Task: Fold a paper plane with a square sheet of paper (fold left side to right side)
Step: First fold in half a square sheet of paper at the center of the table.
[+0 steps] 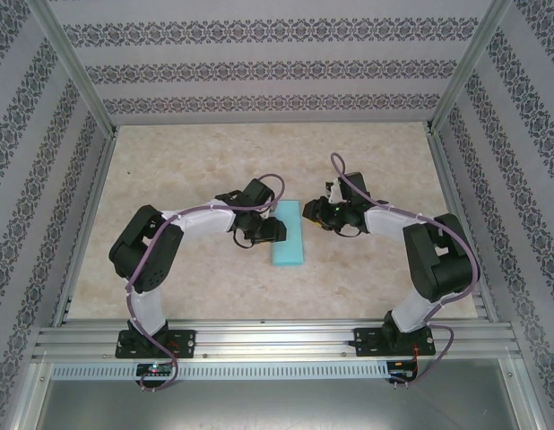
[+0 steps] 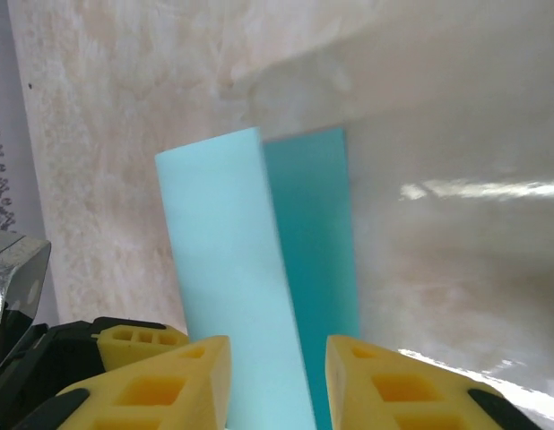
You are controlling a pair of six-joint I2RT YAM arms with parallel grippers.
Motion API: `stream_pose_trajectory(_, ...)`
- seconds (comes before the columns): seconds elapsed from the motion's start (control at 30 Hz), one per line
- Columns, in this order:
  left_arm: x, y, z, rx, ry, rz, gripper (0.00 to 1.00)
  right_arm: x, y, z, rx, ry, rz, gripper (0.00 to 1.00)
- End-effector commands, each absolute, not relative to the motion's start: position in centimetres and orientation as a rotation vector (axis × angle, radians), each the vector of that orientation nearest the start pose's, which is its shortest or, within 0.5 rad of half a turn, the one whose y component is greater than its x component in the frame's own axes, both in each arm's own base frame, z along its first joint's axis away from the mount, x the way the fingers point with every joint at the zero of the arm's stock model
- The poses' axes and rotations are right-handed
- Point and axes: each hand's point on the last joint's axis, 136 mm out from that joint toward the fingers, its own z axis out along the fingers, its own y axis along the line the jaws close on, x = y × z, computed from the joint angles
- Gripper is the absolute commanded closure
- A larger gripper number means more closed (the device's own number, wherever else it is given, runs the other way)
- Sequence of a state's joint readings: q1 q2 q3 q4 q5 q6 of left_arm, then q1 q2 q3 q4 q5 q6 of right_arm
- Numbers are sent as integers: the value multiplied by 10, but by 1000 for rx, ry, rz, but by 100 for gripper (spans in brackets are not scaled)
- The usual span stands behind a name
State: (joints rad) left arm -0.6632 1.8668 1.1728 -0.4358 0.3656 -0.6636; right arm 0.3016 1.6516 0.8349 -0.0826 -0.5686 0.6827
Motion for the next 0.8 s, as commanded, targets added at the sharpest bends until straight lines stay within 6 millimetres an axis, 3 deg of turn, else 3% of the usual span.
stream_pose_trajectory(0.0, 295, -310, 36, 124, 2935, -761, 54, 334, 185, 62, 216, 2636, 985, 64)
stream_pose_trajectory(0.23, 295, -308, 29, 119, 2963, -718, 58, 329, 175, 60, 225, 2648, 949, 63)
stream_pose_trajectory(0.77, 292, -314, 23, 163, 2993, -686, 58, 326, 174, 58, 226, 2655, 950, 62)
